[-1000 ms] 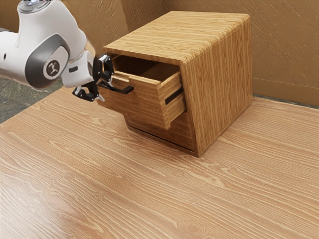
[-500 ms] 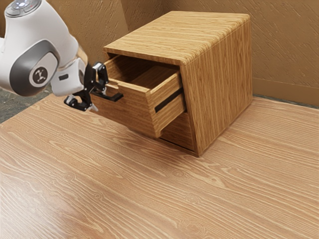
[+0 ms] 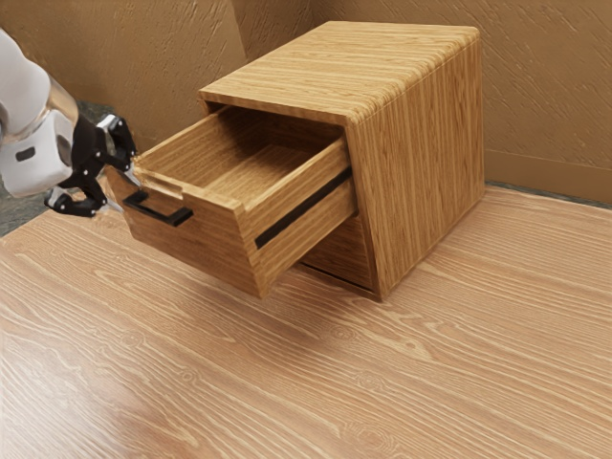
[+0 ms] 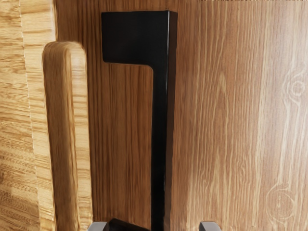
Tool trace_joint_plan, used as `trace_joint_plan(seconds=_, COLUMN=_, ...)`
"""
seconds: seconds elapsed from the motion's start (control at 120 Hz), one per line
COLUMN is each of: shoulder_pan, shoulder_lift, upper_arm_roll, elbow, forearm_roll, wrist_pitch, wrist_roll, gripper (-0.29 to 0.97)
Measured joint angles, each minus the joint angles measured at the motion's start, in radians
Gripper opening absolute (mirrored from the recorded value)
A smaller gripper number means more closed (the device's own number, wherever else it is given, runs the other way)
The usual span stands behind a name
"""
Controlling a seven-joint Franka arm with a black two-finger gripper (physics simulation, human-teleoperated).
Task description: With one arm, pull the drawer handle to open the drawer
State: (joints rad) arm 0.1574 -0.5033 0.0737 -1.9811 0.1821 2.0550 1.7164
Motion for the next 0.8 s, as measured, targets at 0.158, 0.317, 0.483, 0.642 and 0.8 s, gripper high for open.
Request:
trace_joint_plan(seconds=0.158, shoulder_pan=-0.005, shoulder_lift=-0.063, upper_arm_roll=-0.096, elbow=0.109, forearm_roll=-0.013, wrist_pitch=-0.066, wrist_roll=-0.062, gripper=0.42)
trace_joint_plan(seconds=0.317, shoulder_pan=0.002, shoulder_lift=0.019, upper_arm_roll=-0.198, elbow=0.287, forearm_roll=-0.018, wrist_pitch=-0.242, wrist_roll=-0.28, gripper=0.55)
trace_joint_plan(seconds=0.483, shoulder_pan=-0.054, shoulder_lift=0.177, upper_arm_roll=-0.237, elbow=0.479, forearm_roll=-0.018, wrist_pitch=-0.456, wrist_roll=-0.593, gripper=0.61)
trace_joint_plan(seconds=0.642, shoulder_pan=-0.105, shoulder_lift=0.198, upper_arm_roll=-0.219, elbow=0.512, forearm_roll=-0.018, wrist_pitch=-0.605, wrist_roll=-0.878, gripper=0.64)
trace_joint_plan(seconds=0.8, shoulder_pan=-0.139, shoulder_lift=0.259, upper_arm_roll=-0.155, elbow=0.496, forearm_roll=-0.016, wrist_pitch=-0.705, wrist_roll=-1.102, gripper=0.65)
